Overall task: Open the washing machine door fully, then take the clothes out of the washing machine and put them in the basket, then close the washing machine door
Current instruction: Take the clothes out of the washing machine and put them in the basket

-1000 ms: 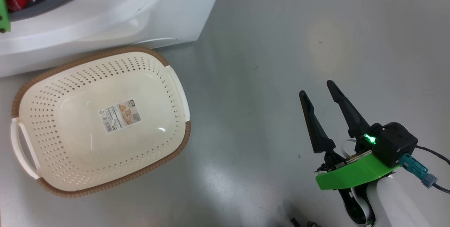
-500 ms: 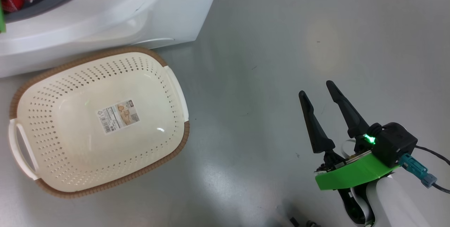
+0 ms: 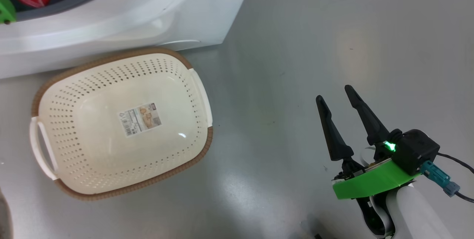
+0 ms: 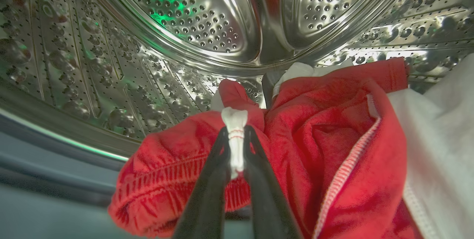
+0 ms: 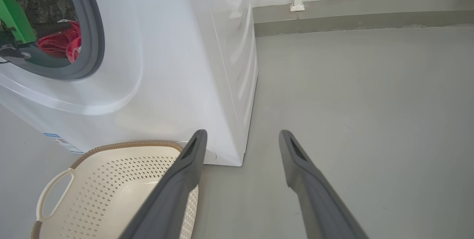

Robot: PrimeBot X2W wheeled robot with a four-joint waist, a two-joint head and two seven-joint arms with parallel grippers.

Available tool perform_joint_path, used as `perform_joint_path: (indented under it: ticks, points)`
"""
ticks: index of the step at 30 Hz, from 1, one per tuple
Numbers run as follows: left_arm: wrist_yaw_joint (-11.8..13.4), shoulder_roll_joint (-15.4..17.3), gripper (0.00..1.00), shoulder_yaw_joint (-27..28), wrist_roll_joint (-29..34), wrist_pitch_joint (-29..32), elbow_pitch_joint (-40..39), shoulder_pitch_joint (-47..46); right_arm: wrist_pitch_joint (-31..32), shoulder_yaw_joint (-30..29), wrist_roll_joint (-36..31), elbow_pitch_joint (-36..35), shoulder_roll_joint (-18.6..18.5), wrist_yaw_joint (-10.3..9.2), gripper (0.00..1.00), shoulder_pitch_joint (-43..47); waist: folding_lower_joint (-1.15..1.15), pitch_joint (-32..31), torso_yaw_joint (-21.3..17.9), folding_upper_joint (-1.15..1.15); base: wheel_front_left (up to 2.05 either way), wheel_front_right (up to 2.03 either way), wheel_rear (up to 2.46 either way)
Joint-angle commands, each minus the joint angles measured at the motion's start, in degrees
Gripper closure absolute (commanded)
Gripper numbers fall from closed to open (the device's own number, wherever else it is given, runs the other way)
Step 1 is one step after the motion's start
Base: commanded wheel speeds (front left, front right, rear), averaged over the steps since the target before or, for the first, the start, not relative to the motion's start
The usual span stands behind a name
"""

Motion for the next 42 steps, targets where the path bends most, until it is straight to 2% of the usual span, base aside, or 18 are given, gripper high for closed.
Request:
perform_joint_path:
  ticks: [1,7,16,34,42]
  points:
    - [-0.6,2.1,1.0,0.5,-0.5,-1.5,-2.1,1.7,-0.4,0.7,0.1,-0.9,0.0,0.36,0.0,0.4,0.0,-0.8,0.9,0.0,0.0,0.0,0.0]
    - [-1.8,1.0,1.0,1.4,-2.2,-3.0,-7.0,5.5,-0.4,0.6,0.1,-0.7,-0.3,0.36,0.0,0.1,0.0,-1.9,2.5,0.0,0.0,0.0,0.0]
    - [-2.2,-0.5,1.0,4.0,-3.5,-3.1,-22.9,15.0,-0.4,0.4,0.3,0.0,-0.7,0.36,0.0,0.1,0.0,-4.6,3.8,0.0,0.0,0.0,0.0]
    - [-4.0,-5.5,1.0,10.4,-4.5,-3.1,-51.2,37.5,-0.4,0.1,0.1,1.6,-1.4,0.36,0.0,3.4,0.0,-15.2,6.2,0.0,0.0,0.0,0.0]
    - [-4.4,-7.4,1.0,10.5,-3.0,-3.1,-60.8,45.2,-0.4,0.7,0.2,2.5,-1.3,0.36,0.0,5.3,0.0,-19.9,6.8,0.0,0.0,0.0,0.0]
